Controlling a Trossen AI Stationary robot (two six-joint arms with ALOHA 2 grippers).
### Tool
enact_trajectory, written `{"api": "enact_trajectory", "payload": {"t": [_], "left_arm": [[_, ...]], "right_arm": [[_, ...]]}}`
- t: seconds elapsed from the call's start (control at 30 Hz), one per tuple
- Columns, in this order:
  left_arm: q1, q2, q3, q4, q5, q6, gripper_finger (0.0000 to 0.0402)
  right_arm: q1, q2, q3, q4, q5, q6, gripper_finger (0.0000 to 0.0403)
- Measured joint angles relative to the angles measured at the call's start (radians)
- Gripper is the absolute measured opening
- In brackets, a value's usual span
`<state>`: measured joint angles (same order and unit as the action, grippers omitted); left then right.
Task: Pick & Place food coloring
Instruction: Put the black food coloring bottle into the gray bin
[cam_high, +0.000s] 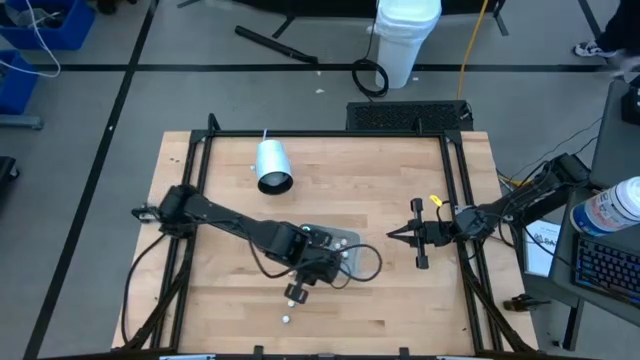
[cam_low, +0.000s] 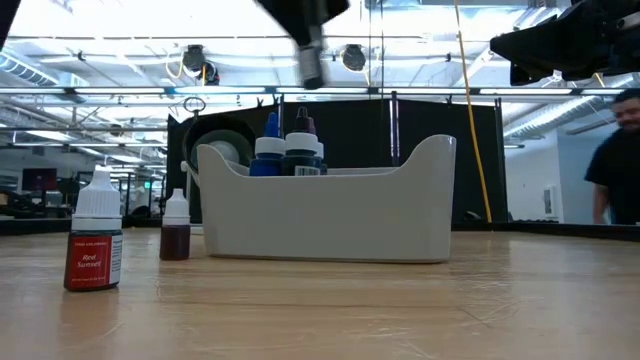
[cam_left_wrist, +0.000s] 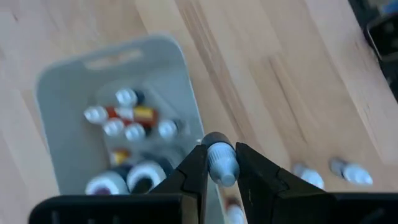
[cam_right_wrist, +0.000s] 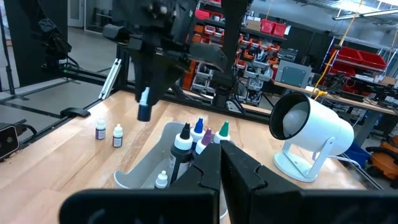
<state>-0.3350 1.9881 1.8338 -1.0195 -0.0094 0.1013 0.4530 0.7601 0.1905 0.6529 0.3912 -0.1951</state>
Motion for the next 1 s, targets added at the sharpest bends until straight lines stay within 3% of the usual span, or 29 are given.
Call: {"api": "enact_trajectory", "payload": {"t": [0.53, 0.77, 1.0], "left_arm": [[0.045, 0.26, 0.505, -0.103, 0.009, 0.154, 0.0069], [0.104, 0.304, 0.517, -0.099, 0.009, 0.167, 0.0069], [0.156, 0.304, 0.449, -0.105, 0.009, 0.178, 0.0069]], "right_arm": [[0.0, 0.0, 0.0, -0.008, 0.0, -0.005, 0.0], [0.0, 0.0, 0.0, -0.014, 0.0, -0.008, 0.0], [0.0, 0.0, 0.0, -0.034, 0.0, -0.013, 0.0]]}}
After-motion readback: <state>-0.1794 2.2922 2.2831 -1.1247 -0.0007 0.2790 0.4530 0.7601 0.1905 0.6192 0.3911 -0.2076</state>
